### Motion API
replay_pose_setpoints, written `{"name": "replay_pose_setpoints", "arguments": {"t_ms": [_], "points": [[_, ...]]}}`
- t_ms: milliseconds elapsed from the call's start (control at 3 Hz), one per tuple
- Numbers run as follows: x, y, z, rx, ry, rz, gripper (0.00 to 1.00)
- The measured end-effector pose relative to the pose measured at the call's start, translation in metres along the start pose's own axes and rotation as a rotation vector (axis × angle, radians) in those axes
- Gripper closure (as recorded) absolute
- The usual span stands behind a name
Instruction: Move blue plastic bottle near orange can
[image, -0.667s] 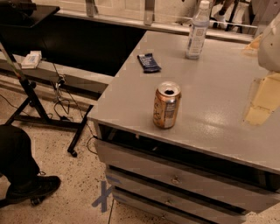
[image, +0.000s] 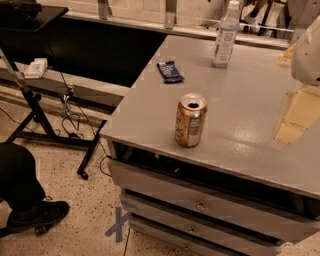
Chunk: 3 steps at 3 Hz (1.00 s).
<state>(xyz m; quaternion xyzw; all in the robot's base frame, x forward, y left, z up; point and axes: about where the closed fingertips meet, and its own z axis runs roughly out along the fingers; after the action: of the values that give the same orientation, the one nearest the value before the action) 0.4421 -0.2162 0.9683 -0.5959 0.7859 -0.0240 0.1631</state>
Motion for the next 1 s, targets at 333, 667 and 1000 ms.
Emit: {"name": "replay_pose_setpoints", "arguments": {"t_ms": [333, 667, 1000], "points": [[0.002, -0.013, 0.022, 0.010, -0.014, 0.021, 0.00], [0.000, -0.048, 0.051, 0.054, -0.063, 0.048, 0.00], [-0.004, -0.087, 0.080, 0.106, -0.139, 0.113, 0.00]]}}
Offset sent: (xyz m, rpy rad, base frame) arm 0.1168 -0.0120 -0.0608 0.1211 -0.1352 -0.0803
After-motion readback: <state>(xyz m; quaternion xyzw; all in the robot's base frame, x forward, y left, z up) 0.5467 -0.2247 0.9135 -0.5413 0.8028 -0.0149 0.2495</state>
